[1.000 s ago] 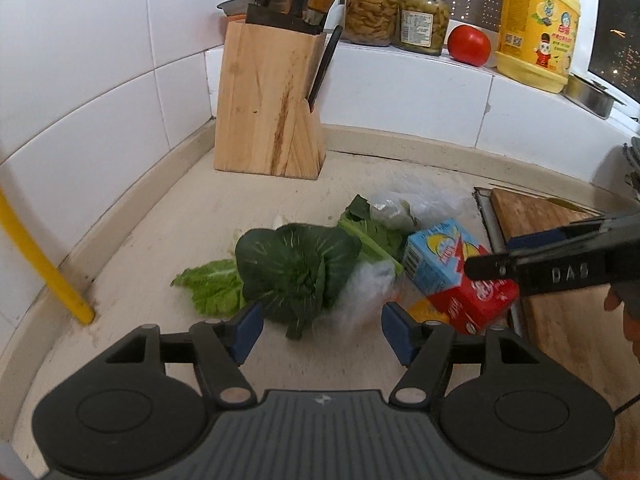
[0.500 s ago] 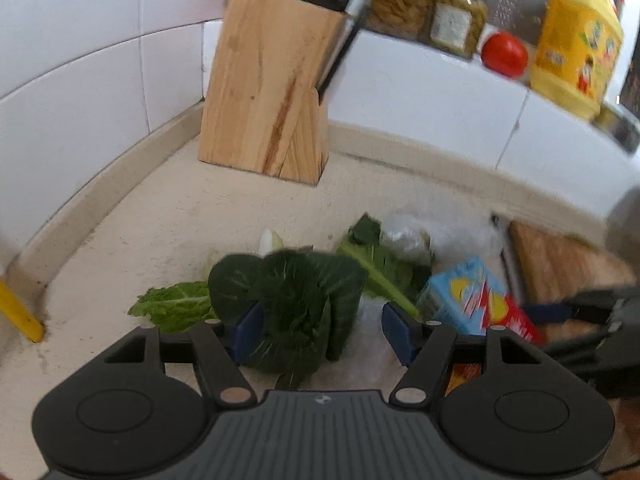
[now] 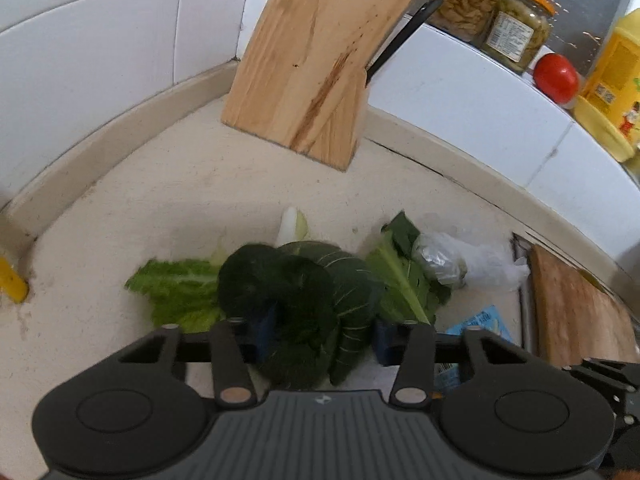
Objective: Collect trash
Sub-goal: 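Grasp the dark green bok choy with the left tool while the right tool grasps the red ice tea box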
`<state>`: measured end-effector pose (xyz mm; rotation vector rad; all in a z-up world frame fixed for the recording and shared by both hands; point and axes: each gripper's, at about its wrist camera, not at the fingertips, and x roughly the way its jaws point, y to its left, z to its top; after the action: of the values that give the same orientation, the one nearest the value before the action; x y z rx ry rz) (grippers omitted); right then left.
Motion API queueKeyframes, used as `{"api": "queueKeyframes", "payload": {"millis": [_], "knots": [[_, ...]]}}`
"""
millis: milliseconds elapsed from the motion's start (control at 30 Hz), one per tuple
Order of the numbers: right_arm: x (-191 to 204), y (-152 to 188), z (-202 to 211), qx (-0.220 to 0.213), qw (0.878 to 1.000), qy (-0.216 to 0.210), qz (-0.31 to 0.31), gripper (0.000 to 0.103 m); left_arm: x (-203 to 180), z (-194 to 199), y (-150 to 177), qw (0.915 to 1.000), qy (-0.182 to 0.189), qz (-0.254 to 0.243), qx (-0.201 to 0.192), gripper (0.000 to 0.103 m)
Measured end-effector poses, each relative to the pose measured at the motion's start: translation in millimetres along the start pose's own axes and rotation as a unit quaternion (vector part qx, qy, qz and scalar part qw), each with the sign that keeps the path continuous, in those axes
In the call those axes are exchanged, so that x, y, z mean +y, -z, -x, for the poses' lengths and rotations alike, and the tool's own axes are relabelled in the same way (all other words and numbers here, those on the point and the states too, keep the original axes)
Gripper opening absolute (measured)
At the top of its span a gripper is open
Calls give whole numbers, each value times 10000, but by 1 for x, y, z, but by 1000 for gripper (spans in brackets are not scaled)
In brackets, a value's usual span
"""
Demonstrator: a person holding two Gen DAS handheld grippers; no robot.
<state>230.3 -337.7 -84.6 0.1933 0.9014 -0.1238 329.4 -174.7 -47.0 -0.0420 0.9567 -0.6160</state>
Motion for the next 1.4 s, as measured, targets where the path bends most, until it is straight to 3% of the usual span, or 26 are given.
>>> {"api": "queueKeyframes", "payload": {"millis": [133, 333, 433, 533, 600, 700, 733, 833, 1000, 1067, 1167, 1400], "knots": [[6, 10, 13, 19, 9997, -213, -70, 70, 18, 18, 22, 9992, 107, 46, 393, 15], [14, 28, 43, -58, 9990, -444, -95, 70, 31, 48, 38, 9994, 171, 167, 269, 15], [10, 33, 52, -107, 9989, -417, -165, 70, 19, 47, 20, 9995, 309, 75, -52, 25], [8, 35, 52, -107, 9990, -402, -163, 70, -4, 34, -6, 9964, 426, -706, -196, 40], [10, 35, 51, -72, 9991, -394, -107, 70, -18, 19, -22, 9857, 415, -1631, -32, 42], [11, 34, 50, -24, 9990, -440, -21, 70, -29, -8, -38, 9543, 173, -2938, 516, 42], [12, 35, 49, -5, 9989, -465, -2, 70, -28, -15, -41, 9483, 142, -3105, 639, 46], [10, 36, 45, 29, 9985, -538, -32, 71, -29, -29, -47, 9435, 444, -3128, 1000, 45], [6, 36, 38, 98, 9978, -642, -154, 72, -41, -36, -12, 9133, -62, -3880, 1238, 46], [6, 36, 37, 130, 9978, -640, -137, 72, -36, -25, -6, 9154, 57, -3790, 1355, 46], [7, 38, 37, 92, 9980, -606, -117, 71, -26, -5, 4, 9264, 357, -3409, 1557, 42], [15, 47, 55, 120, 9968, -774, -190, 70, -12, 42, 43, 9469, 634, -2804, 1438, 42]]}}
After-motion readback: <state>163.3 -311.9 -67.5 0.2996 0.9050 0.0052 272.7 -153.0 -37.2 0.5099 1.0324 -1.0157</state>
